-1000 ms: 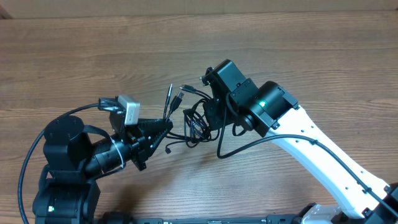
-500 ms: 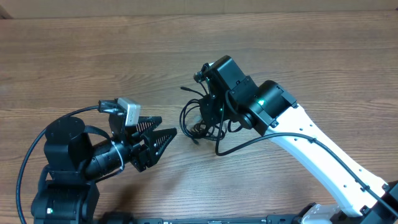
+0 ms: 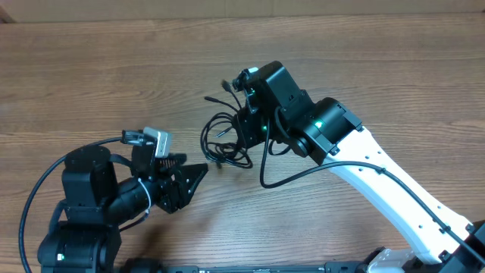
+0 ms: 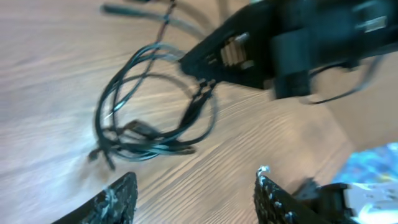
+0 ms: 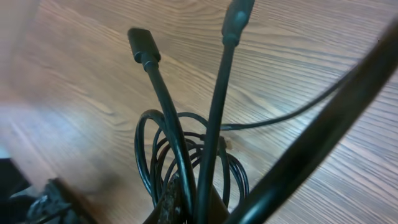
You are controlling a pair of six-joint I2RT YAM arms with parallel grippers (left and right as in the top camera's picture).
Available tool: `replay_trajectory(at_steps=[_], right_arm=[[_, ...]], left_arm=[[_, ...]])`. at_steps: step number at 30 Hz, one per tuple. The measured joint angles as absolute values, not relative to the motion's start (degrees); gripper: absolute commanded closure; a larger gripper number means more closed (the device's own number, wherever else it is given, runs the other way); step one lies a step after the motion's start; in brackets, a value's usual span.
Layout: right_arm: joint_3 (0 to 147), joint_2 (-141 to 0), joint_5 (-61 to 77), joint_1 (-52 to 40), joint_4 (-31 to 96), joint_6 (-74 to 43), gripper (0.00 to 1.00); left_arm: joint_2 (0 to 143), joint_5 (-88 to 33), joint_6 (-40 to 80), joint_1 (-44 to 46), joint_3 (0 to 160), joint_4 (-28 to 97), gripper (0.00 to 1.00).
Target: Untangle cables
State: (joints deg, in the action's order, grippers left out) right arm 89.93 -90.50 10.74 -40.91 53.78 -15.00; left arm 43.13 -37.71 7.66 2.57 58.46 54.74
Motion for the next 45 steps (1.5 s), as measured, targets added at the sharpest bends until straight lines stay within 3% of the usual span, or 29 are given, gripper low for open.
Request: replay_trajectory(at_steps=[17, 19, 20, 21, 22, 34, 35, 36, 37, 45], right_arm=[[89.95, -90.5, 30.28, -40.91, 53.49, -15.0, 0.96], [89.95, -90.48, 31.57, -40.91, 53.49, -15.0, 0.96], [89.95, -90.43, 32.49, -40.91, 53.49, -15.0, 0.96], [89.95, -90.37, 33.21, -40.91, 53.49, -15.0, 0.96], [89.95, -90.24, 33.87, -40.91, 53.49, -15.0, 0.96], [89.95, -89.45, 38.61, -40.88, 53.17, -15.0, 0.96], [89.95, -89.45, 38.65, -40.88, 53.17, -15.0, 0.93], [89.95, -89.45, 38.61, -40.86, 53.21, -15.11, 0.62], [89.95, -89.45, 38.52, -40.86, 53.45, -15.31, 0.0], [90.11, -88.84, 28.12, -40.88, 59.0, -14.48, 0.0]], left_arm=[[43.13, -26.35, 7.27, 2.57, 53.49, 52.77, 0.39], [43.13, -26.04, 7.27, 2.57, 51.92, 51.64, 0.47], [43.13, -25.93, 7.27, 2.57, 51.18, 51.13, 0.62], [43.13, -25.85, 7.46, 2.57, 50.59, 50.72, 0.84], [43.13, -25.78, 7.49, 2.57, 50.04, 50.26, 0.96], [43.13, -26.13, 7.29, 2.59, 49.41, 48.71, 0.96], [43.13, -26.13, 7.29, 2.59, 49.41, 48.69, 0.96], [43.13, -26.13, 7.31, 2.59, 49.41, 48.66, 0.96], [43.13, -26.09, 7.31, 2.57, 49.41, 48.64, 0.96], [43.2, -25.69, 8.91, 2.57, 49.08, 48.69, 0.96]])
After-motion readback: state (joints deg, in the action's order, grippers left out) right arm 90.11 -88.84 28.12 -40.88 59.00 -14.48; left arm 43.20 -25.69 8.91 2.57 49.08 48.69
